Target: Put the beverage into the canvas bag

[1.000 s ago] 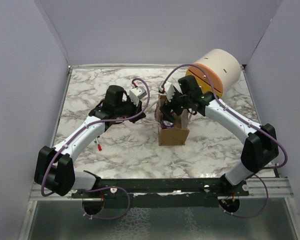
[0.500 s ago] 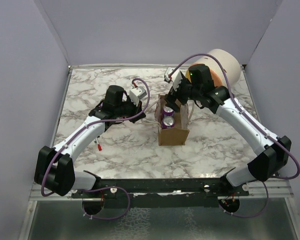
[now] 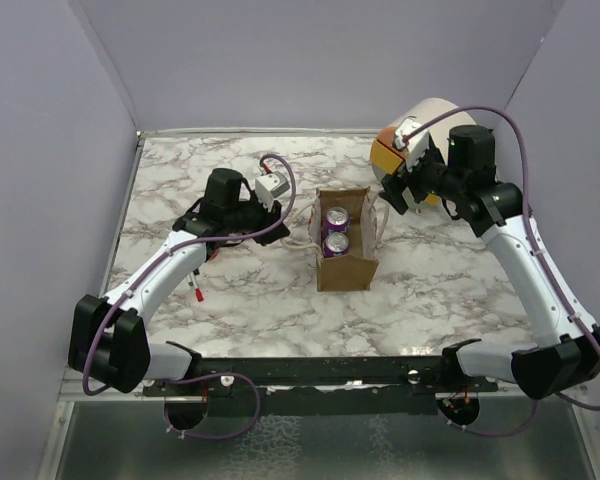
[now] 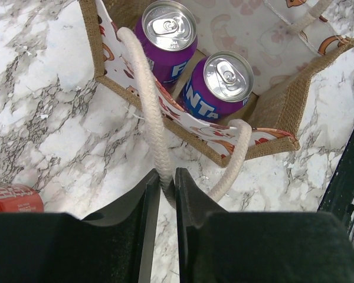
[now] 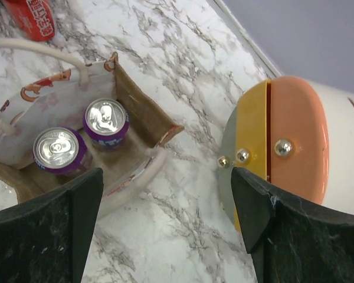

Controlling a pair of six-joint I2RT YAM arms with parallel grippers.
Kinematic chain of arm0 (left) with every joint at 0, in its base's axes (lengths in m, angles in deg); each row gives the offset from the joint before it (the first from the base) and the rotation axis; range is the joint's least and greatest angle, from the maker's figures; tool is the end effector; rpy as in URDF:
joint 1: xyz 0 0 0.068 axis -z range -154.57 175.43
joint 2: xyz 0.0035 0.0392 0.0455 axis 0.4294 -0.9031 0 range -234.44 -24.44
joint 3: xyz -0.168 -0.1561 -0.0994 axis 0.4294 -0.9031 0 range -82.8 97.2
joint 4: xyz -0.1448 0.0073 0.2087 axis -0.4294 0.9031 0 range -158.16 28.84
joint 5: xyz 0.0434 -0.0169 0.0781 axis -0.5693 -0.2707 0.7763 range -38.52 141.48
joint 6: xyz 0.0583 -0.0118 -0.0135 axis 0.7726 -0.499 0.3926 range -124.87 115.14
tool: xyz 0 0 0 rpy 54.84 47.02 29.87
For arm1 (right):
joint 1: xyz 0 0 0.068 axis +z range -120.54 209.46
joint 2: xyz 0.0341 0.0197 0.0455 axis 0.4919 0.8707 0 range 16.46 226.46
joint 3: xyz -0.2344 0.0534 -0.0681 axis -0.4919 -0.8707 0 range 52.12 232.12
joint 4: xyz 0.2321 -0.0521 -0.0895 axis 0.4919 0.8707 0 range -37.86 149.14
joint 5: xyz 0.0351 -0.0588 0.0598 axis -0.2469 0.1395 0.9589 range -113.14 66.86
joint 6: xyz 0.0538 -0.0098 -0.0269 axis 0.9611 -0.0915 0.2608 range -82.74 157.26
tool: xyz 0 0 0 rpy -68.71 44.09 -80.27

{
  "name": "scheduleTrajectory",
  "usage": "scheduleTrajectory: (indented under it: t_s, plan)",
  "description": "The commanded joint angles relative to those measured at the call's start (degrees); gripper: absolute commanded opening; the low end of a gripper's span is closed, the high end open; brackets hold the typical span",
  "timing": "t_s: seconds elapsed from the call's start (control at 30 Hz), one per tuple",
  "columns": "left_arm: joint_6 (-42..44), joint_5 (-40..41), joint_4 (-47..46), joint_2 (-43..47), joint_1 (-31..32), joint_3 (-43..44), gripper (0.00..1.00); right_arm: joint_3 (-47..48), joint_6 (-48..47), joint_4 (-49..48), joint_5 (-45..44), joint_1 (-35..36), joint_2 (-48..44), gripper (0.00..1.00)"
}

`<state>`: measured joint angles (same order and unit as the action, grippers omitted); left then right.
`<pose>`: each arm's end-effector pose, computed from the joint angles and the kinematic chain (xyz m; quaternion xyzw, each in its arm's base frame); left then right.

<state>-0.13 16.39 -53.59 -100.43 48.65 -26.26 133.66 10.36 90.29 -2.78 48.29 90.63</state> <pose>0.2633 -0.1416 0.2620 0.3407 0.7828 -0.3347 0.3989 0.2620 0.1061 0.3748 -0.4129 0.7546 0.1191 0.4959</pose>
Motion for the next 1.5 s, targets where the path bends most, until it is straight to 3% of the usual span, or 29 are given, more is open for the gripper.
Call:
scheduleTrajectory:
  t_s: [0.0,0.23,0.37,0.5,0.7,0.9,1.07,1.13,1.23,1.37,1.47]
  plan:
    - [1.16,-4.01,1.43,1.71,-0.76,1.27,0.22,-6.25,2.48,-0.71,5.06,-3.29,-4.47,0.88]
    - [1.37,-5.38,1.81,1.97,-0.98,0.96,0.36,-12.59,5.06,-1.34,10.66,-3.84,-5.42,0.84]
    - [1.76,-6.87,2.43,2.51,-1.22,1.08,0.47,-16.01,8.22,-4.87,10.98,-4.95,-6.23,0.76]
    - [2.51,-11.45,4.21,3.86,-2.87,2.23,0.6,-18.07,10.41,-7.46,12.05,-6.88,-7.37,0.67]
    - [5.44,-16.86,9.22,6.6,-7.36,5.42,0.83,-18.87,12.25,-8.33,16.89,-8.69,-8.03,0.66]
    - [7.65,-13.4,11.49,9.46,-12.97,7.23,0.85,-19.29,16.4,-10.45,17.12,-10.82,-8.2,0.64]
    - [5.86,0.21,8.07,11.37,-18.2,5.6,0.85,-18.35,20.32,-11.54,15.5,-12.44,-7.25,0.59]
    - [5.88,11.37,6.1,12.7,-21.55,4.1,0.85,-20.0,21.59,-12.85,14.37,-13.91,-7.44,0.54]
    - [7.88,16.61,6.09,13.22,-22.32,2.97,0.85,-21.23,21.79,-13.51,14.13,-14.49,-7.67,0.51]
    - [11.18,19.76,9.56,11.27,-22.34,4.37,0.85,-21.92,21.93,-13.76,13.81,-14.82,-7.89,0.46]
    - [14.66,17.24,12.8,8.43,-22.26,6.37,0.85,-22.27,21.77,-13.82,13.51,-14.87,-7.78,0.43]
